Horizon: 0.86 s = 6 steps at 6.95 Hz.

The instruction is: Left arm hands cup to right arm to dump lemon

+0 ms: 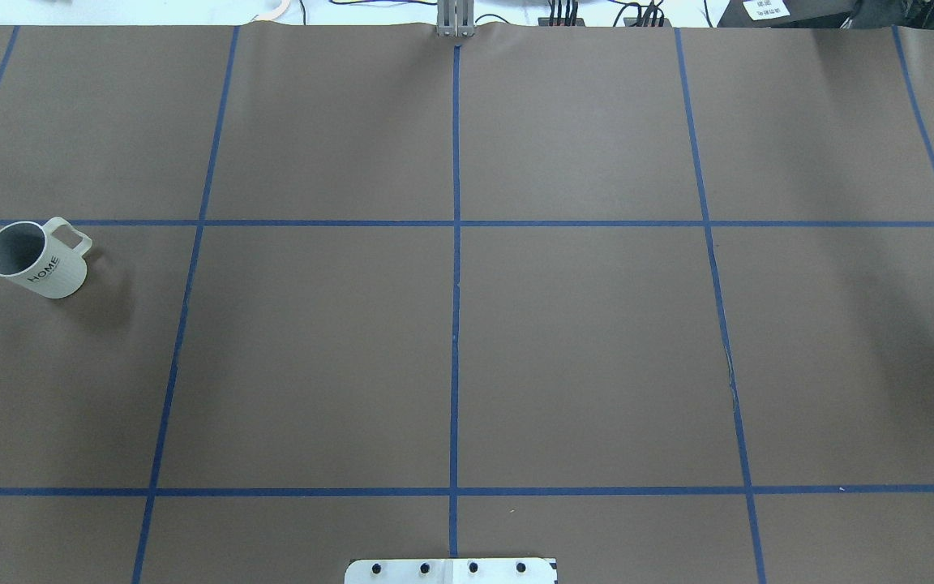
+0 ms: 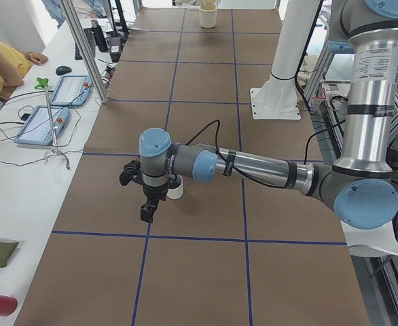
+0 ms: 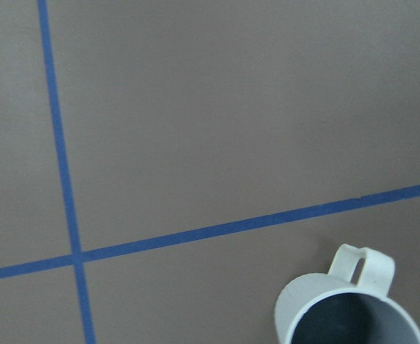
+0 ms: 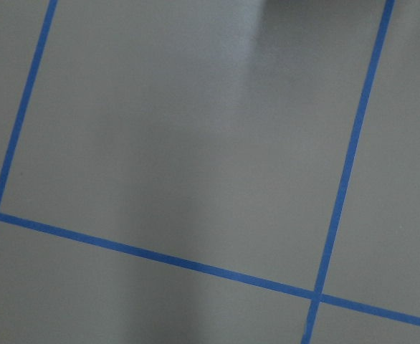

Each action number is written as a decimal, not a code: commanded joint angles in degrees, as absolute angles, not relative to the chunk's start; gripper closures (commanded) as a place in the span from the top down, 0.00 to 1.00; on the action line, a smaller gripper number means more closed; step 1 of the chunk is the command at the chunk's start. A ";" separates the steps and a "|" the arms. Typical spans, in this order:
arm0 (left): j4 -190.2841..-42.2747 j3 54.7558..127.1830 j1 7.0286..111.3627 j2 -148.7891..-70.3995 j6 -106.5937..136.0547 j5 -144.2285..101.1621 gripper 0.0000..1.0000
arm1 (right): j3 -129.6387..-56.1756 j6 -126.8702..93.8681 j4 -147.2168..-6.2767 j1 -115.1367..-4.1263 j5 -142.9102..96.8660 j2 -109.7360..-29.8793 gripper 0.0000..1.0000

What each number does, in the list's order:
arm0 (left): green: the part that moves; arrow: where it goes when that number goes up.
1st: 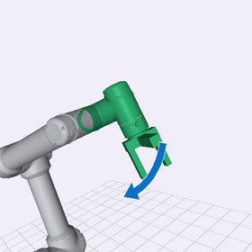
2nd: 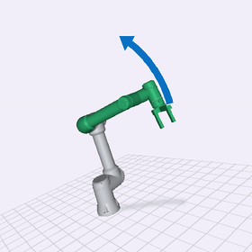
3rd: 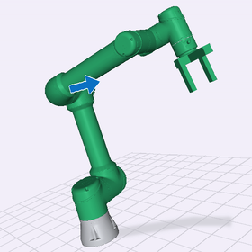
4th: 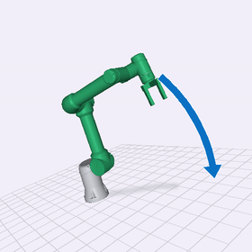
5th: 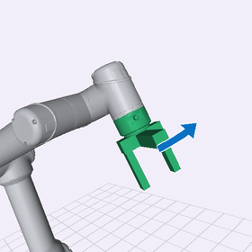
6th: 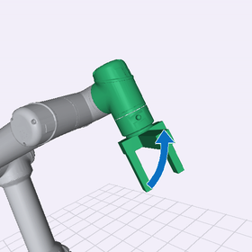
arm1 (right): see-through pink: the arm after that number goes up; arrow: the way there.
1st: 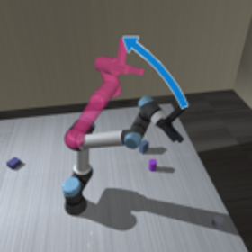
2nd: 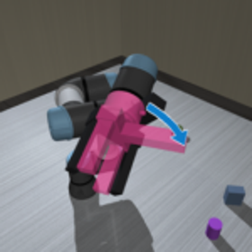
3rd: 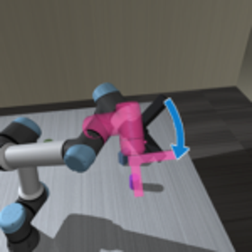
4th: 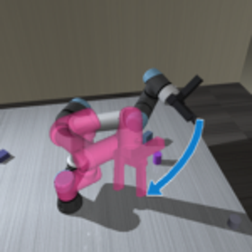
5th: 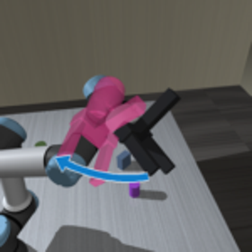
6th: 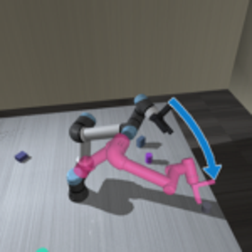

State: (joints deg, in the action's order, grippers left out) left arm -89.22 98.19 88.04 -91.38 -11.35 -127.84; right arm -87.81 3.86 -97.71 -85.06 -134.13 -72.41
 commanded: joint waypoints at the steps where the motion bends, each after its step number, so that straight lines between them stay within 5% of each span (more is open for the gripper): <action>1: -84.37 98.96 91.93 -90.70 -15.39 -131.83 1.00 | -84.73 4.93 -96.95 -84.82 -132.81 -75.91 1.00; 6: -85.17 98.09 91.93 -90.88 -13.72 -131.49 1.00 | -85.86 5.36 -96.06 -84.90 -132.01 -78.48 1.00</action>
State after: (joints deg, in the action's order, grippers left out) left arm -85.14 98.20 91.96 -90.87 -14.54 -131.51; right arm -84.60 5.11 -96.37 -84.83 -132.37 -77.83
